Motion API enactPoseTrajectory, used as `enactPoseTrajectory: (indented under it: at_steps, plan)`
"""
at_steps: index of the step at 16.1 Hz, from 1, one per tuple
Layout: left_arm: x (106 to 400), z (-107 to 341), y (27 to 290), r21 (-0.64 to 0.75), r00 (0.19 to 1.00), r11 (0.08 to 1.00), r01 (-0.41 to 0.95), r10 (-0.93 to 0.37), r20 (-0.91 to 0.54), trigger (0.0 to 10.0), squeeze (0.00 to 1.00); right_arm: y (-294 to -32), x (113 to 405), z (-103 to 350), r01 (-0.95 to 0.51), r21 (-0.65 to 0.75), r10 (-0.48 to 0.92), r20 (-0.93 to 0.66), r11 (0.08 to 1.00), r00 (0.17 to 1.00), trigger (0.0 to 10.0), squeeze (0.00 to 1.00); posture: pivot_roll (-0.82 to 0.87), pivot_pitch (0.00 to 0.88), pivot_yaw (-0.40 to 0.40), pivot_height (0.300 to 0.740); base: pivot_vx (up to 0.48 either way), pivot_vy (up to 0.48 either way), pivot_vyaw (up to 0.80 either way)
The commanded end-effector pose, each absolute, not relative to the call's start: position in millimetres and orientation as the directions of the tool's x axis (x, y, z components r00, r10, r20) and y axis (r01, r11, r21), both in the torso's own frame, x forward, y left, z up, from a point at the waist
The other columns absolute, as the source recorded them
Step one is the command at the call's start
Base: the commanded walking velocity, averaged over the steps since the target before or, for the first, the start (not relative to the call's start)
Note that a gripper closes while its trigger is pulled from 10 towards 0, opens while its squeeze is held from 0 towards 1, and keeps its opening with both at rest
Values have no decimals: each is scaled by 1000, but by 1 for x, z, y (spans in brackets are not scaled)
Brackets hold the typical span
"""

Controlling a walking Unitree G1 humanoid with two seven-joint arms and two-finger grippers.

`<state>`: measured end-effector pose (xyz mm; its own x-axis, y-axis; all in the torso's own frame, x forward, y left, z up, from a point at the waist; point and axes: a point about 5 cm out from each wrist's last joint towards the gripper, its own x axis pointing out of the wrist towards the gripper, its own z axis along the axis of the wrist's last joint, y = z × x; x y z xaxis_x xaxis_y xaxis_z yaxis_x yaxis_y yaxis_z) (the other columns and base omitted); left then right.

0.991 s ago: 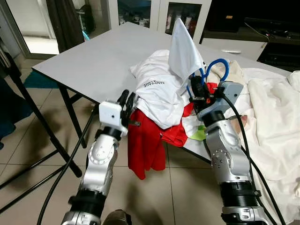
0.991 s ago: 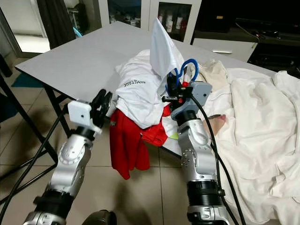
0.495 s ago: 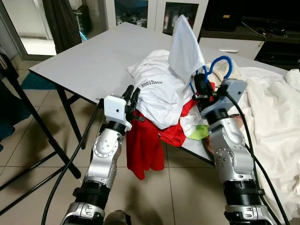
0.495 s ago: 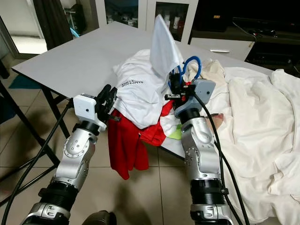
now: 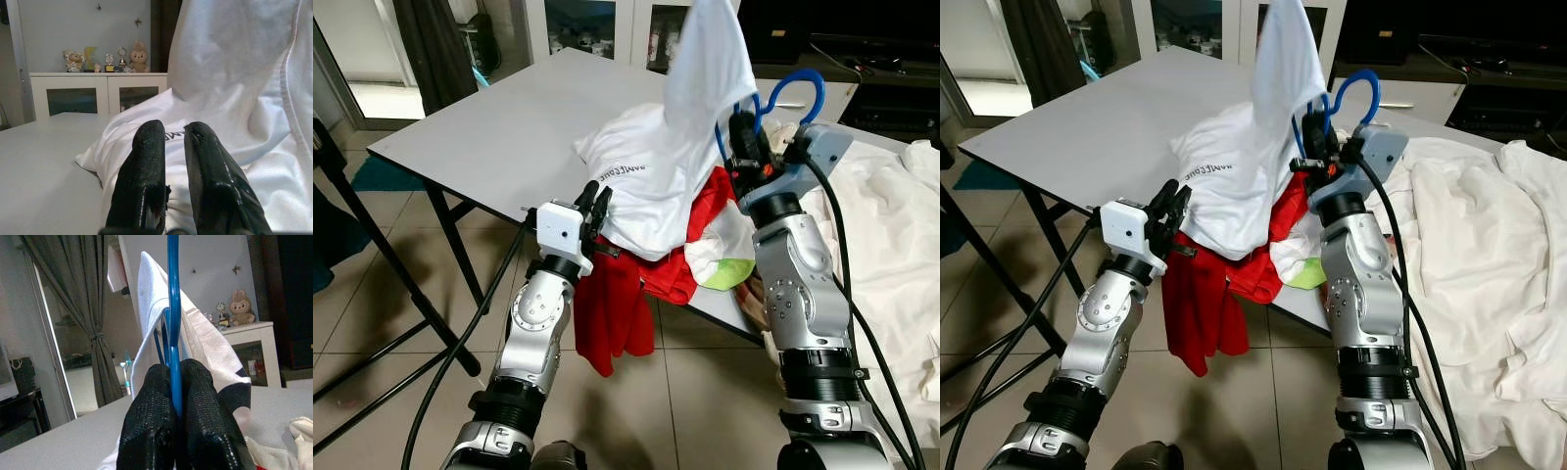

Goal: Hang hanger

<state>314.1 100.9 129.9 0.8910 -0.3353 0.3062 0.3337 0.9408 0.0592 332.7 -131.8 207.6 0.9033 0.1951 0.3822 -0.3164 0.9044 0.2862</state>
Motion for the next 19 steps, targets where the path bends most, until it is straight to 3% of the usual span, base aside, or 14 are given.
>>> enactPoseTrajectory:
  at_steps: [1, 7, 19]
  plan:
    - [316, 133, 97, 76, 881, 935, 347, -353, 316, 10000, 0, -132, 335, 212, -332, 269, 211, 396, 904, 894, 10000, 0, 159, 0, -9, 740, 0, 0, 0]
    - [315, 135, 95, 71, 877, 935, 347, -350, 329, 10000, 0, -132, 337, 211, -363, 300, 222, 415, 882, 882, 10000, 0, 164, 0, -9, 740, 0, 0, 0]
    - [315, 134, 95, 71, 876, 935, 347, -350, 333, 10000, 0, -136, 340, 215, -337, 307, 183, 436, 890, 881, 10000, 0, 163, 0, -7, 740, 0, 0, 795]
